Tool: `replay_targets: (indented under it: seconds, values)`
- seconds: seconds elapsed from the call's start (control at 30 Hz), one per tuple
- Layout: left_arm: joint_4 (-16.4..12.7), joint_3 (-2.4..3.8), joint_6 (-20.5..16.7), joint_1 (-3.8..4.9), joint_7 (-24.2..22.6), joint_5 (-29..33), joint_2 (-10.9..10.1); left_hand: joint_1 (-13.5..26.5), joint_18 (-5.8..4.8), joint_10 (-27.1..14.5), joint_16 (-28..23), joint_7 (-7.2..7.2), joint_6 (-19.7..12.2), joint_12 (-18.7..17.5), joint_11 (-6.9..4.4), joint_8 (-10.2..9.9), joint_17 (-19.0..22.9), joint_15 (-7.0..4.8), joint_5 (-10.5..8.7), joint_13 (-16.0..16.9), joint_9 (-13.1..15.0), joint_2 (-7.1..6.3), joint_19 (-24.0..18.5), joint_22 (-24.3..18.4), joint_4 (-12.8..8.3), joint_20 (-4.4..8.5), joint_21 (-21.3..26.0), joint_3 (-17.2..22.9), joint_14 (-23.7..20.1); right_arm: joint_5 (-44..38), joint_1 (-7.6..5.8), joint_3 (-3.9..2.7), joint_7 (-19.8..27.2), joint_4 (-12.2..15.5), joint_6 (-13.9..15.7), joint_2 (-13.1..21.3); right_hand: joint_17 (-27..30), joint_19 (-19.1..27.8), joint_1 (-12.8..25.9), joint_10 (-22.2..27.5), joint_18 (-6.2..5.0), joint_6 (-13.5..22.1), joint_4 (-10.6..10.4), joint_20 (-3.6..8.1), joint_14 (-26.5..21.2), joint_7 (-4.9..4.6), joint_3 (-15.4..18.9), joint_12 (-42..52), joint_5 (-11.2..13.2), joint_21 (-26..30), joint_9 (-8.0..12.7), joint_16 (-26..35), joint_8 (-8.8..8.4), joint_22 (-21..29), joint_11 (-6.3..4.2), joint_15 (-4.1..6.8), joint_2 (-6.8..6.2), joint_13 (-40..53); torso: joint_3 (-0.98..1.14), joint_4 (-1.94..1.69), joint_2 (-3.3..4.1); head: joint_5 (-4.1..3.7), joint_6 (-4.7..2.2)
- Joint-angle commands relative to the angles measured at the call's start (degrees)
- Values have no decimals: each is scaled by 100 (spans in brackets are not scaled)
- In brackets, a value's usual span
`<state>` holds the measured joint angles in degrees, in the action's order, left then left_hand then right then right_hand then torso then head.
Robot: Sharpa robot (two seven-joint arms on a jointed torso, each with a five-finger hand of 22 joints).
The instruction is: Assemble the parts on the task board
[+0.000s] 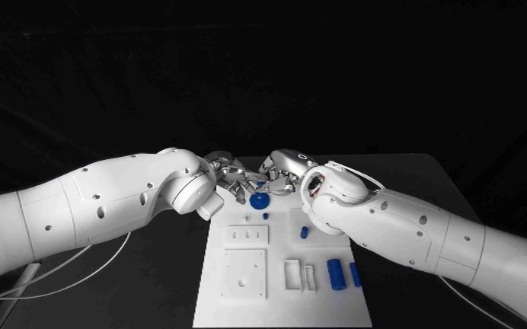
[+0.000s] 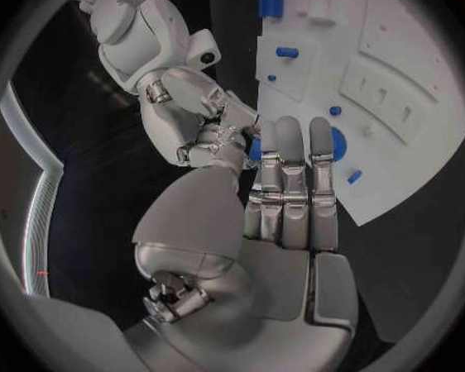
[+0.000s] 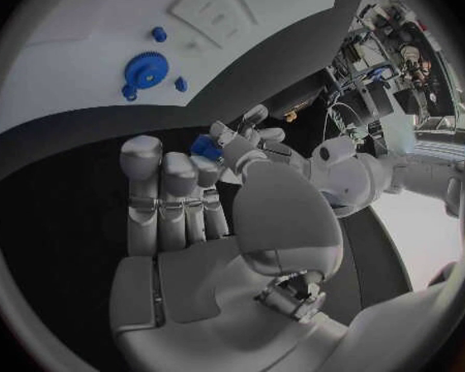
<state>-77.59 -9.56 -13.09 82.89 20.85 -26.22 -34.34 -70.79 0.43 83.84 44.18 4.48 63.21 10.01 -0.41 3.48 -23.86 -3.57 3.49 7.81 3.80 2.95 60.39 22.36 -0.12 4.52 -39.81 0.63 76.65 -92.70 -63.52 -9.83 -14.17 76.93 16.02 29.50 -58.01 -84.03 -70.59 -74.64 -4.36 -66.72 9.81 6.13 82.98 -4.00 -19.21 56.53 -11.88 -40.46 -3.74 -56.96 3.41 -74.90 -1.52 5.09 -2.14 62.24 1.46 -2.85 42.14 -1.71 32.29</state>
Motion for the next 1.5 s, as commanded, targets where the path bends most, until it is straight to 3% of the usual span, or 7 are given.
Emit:
replay_targets:
  seconds: [0.03, 0.37, 0.67, 0.9, 1.1, 1.4, 1.5]
  values:
    - [-1, 16, 167, 12, -109, 57, 63, 46, 8, 244, 31, 14, 47, 1, -43, 18, 4, -6, 29, 11, -3, 41, -35, 11, -26, 19, -23, -16, -33, -125, 19, 14, -3, 49, -63, -22, -4, -258, -17, -1, 42, -32, -30, 48, 11, -3, -16, -30, -29, -18, -7, -17, 19, -497, -33, 35, -31, 10, -2, 1, 1, 7, 19]
    - [27, 15, 224, 11, -102, 36, 85, -50, 1, 239, 67, -31, 195, 16, -61, 22, 4, -18, 126, 21, 2, 108, -44, 23, -122, 31, -36, 59, -42, -140, 26, 18, -20, 55, -95, -23, -3, -257, -15, 1, 42, -35, -29, 48, 10, -3, -19, -34, -41, -16, -7, -15, 18, -497, -34, 36, -33, 7, -1, -1, -3, 6, 42]
    - [-18, 14, 296, 9, -136, 19, 37, -268, -2, 258, 143, -193, 657, 26, -112, 52, -24, -55, 831, 6, 83, 212, -66, 83, -446, 68, -112, 287, -34, -143, 46, 19, -18, 25, -122, -15, -1, -257, -6, 0, 43, -40, -34, 48, 10, -1, -20, -34, -42, -18, -8, -13, 19, -497, -34, 35, -33, 8, 4, 1, 1, 1, 49]
    - [-29, 14, 317, 7, -152, 18, 30, -242, -10, 264, 293, -273, 818, 177, -150, 67, -101, -91, 1090, 44, 466, 273, -105, 190, -686, 110, -242, 395, -52, -143, 58, 19, -11, 34, -142, -13, -1, -257, -6, 0, 43, -40, -34, 48, 10, -1, -20, -34, -42, -18, -8, -13, 19, -497, -34, 35, -33, 8, 5, 0, 0, 5, 57]
    - [-23, 14, 341, 4, -148, 17, 43, -115, -3, 277, 468, -331, 856, 374, -193, 109, -174, -130, 1191, 105, 1263, 310, -135, 312, -842, 145, -390, 502, -36, -143, 65, 19, -7, 39, -154, -17, -1, -257, -6, 0, 43, -40, -34, 48, 10, -1, -20, -34, -42, -18, -8, -13, 19, -497, -34, 35, -33, 8, 5, 5, 0, 8, 69]
    - [-9, 3, 392, -4, -89, 1, 59, 64, -25, 250, 998, -429, 664, 782, -271, 219, -326, -204, 1458, 371, 3383, 235, -194, 540, -728, 217, -658, 663, -120, -140, 73, 20, 6, 42, -145, -10, -2, -257, -7, 2, 44, -54, -33, 49, 10, 3, -18, -38, -46, -12, -8, -12, 19, -495, -36, 38, -31, 5, 6, 4, 4, 5, 92]
    - [-8, 0, 408, -6, -74, -15, 59, 94, -23, 257, 1118, -452, 692, 861, -299, 170, -332, -221, 1554, 449, 3857, 172, -203, 597, -683, 233, -725, 738, -120, -137, 76, 20, 11, 42, -143, -9, -2, -257, -7, 2, 44, -54, -33, 49, 10, 3, -18, -38, -46, -12, -8, -12, 19, -495, -36, 38, -31, 5, 8, 4, 1, 7, 98]
